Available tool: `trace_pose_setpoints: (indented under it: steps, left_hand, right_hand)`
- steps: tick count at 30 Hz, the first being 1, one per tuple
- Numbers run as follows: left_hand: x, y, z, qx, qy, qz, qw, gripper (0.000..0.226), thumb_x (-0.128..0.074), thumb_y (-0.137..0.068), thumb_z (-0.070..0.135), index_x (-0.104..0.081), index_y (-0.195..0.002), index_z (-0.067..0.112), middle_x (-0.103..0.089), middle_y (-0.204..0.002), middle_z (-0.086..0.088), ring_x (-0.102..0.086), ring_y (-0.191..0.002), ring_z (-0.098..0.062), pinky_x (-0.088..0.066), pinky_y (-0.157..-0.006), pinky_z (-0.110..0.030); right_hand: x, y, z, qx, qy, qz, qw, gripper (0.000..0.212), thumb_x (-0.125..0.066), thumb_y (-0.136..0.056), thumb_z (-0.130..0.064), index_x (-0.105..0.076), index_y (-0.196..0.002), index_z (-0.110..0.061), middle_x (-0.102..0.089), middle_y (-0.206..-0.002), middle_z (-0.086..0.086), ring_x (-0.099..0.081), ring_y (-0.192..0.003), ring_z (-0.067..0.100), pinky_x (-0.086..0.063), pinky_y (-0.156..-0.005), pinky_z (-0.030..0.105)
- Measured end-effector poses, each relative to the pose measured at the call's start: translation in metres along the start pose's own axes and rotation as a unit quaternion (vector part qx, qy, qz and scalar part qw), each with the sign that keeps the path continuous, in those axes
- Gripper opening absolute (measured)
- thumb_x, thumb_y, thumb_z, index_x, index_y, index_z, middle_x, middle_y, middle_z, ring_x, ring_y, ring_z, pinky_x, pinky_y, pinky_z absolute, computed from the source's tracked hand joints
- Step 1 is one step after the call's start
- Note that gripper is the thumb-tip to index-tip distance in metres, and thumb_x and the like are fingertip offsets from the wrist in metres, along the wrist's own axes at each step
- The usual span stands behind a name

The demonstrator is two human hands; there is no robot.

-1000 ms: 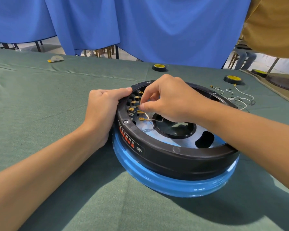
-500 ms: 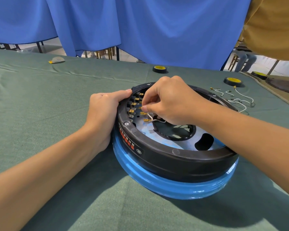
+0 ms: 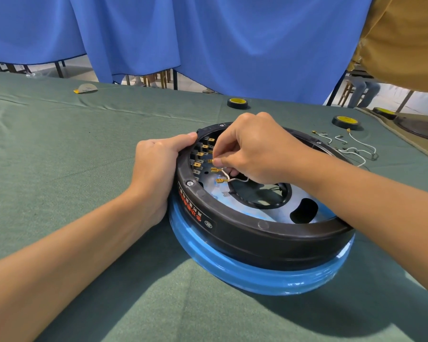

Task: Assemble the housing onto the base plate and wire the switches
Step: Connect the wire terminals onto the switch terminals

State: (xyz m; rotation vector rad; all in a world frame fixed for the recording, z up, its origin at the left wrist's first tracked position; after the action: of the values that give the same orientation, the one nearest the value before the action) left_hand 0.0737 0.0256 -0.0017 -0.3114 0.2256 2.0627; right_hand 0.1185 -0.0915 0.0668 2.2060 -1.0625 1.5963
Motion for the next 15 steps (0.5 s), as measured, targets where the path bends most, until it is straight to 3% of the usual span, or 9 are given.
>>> trace_pose_setpoints:
  steps: [8, 13, 15]
  left_hand:
    - [-0.001, 0.003, 0.001, -0.006, -0.008, -0.003, 1.0, 0.02, -0.064, -0.088, 0.015, -0.075, -0.081, -0.001, -0.073, -0.081, -0.02, -0.068, -0.068, -0.03, -0.059, -0.07, -0.041]
    - [-0.002, 0.009, 0.003, -0.055, -0.038, -0.043, 0.997, 0.029, -0.056, -0.093, 0.02, -0.075, -0.081, 0.002, -0.071, -0.083, -0.02, -0.066, -0.075, -0.03, -0.054, -0.072, -0.036]
    - [-0.004, 0.012, 0.005, -0.069, -0.058, -0.063, 0.994, 0.032, -0.058, -0.086, 0.028, -0.074, -0.081, 0.001, -0.071, -0.087, -0.026, -0.067, -0.078, -0.032, -0.053, -0.078, -0.041]
  right_hand:
    - [0.001, 0.001, -0.002, -0.002, 0.001, 0.003, 1.0, 0.013, -0.072, -0.086, -0.016, -0.075, -0.074, -0.019, -0.058, -0.056, -0.018, -0.06, -0.06, 0.001, -0.058, -0.07, 0.028]
    - [0.0, 0.001, -0.001, -0.001, 0.004, 0.001, 1.0, 0.014, -0.071, -0.086, -0.017, -0.075, -0.073, -0.018, -0.065, -0.062, -0.01, -0.061, -0.06, 0.0, -0.058, -0.07, 0.031]
    - [-0.001, 0.0, 0.0, -0.001, 0.003, 0.001, 1.0, 0.015, -0.071, -0.087, -0.016, -0.074, -0.072, -0.019, -0.065, -0.064, -0.009, -0.061, -0.061, 0.001, -0.059, -0.07, 0.032]
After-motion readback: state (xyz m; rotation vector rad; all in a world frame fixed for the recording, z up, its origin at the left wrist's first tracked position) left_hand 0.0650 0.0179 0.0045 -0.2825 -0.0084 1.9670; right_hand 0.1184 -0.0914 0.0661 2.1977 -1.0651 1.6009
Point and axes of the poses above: each hand's wrist, its own y-axis away from the middle knuckle, its own x-axis out of the back of the hand, z = x × y, the point moved 8 cm from there along -y, towards the middle knuckle
